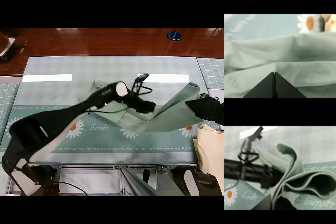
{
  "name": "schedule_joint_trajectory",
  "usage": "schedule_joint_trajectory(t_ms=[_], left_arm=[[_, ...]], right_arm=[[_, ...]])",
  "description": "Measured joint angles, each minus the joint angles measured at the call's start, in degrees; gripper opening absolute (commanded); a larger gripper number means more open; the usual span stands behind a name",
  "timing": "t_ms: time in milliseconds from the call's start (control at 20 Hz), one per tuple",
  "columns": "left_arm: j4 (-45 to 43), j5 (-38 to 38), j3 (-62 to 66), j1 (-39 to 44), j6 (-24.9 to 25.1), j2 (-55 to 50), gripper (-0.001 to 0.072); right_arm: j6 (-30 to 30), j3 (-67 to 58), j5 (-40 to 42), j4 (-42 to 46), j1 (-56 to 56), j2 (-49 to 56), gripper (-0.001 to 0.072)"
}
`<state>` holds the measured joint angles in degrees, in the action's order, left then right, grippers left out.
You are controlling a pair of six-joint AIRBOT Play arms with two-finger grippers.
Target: Fold the shirts.
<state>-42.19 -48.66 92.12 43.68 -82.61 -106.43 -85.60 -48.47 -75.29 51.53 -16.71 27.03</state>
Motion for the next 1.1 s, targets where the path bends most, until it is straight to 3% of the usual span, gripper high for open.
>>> schedule_joint_trajectory(t_ms=[300, 600, 800, 1050, 1100], left_arm=[[-6.45, -1.9, -12.63, -22.05, 0.7, 20.22, 0.0025], [-7.17, -2.29, -38.27, -39.89, 5.66, 50.88, 0.0026], [-7.5, -1.66, -52.04, -45.97, 7.1, 64.37, 0.0025], [-7.41, -1.97, -59.8, -48.13, 7.34, 69.22, 0.0025], [-7.43, -1.79, -60.41, -48.28, 7.37, 69.53, 0.0025]], right_arm=[[4.44, -1.6, 3.91, -9.03, 4.76, 9.05, 0.0026], [6.67, -13.77, 17.51, -11.96, 27.58, 33.88, 0.0026], [6.36, -28.79, 20.65, -11.96, 37.97, 53.99, 0.0026], [3.41, -41.42, 21.94, -12.04, 44.02, 71.71, 0.0028], [2.86, -42.75, 22.05, -12.13, 44.65, 73.99, 0.0151]])
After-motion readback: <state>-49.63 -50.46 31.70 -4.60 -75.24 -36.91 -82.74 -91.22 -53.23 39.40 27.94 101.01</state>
